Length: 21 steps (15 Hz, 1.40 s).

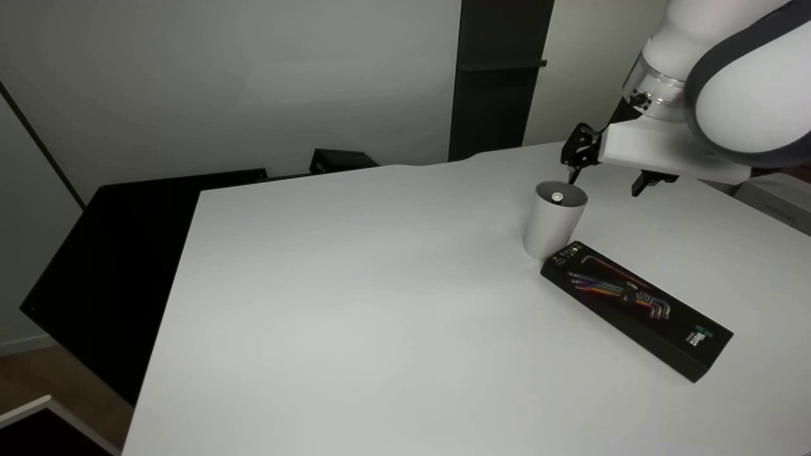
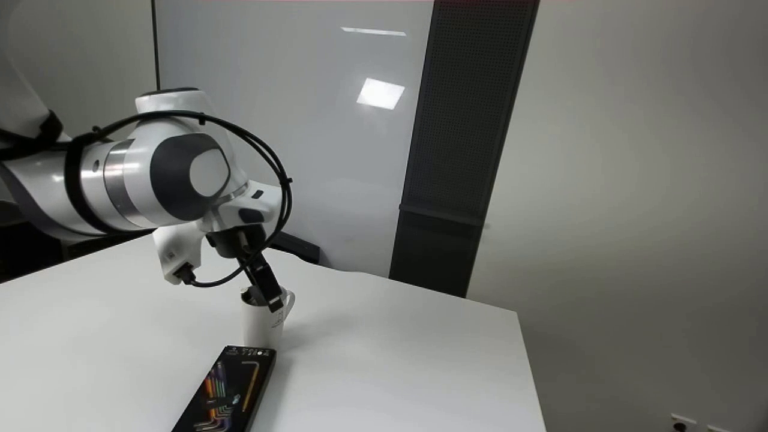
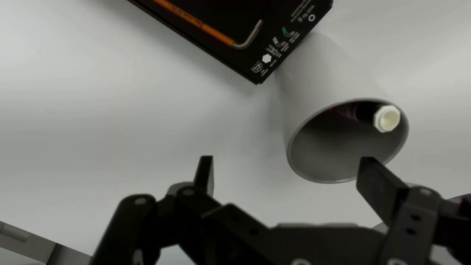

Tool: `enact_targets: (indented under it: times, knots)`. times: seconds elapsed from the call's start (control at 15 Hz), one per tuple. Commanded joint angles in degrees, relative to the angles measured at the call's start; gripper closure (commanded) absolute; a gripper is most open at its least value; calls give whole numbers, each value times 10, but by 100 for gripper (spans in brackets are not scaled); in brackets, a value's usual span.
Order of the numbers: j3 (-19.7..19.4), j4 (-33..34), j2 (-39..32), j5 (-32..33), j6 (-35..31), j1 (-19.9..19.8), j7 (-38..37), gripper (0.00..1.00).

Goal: Put the marker on the table, put it back in the mug then put it back on the table

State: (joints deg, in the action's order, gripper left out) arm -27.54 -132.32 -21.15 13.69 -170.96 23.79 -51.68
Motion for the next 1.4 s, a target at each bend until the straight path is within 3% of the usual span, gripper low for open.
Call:
enact_targets:
  times: [0.0,0.47,1.33]
  knots:
    - [-24,-27,12,4,-41,39,-40,0]
    - [-46,-37,3,0,-63,80,-47,0]
    - [-73,-14,-39,-15,-55,121,-53,0]
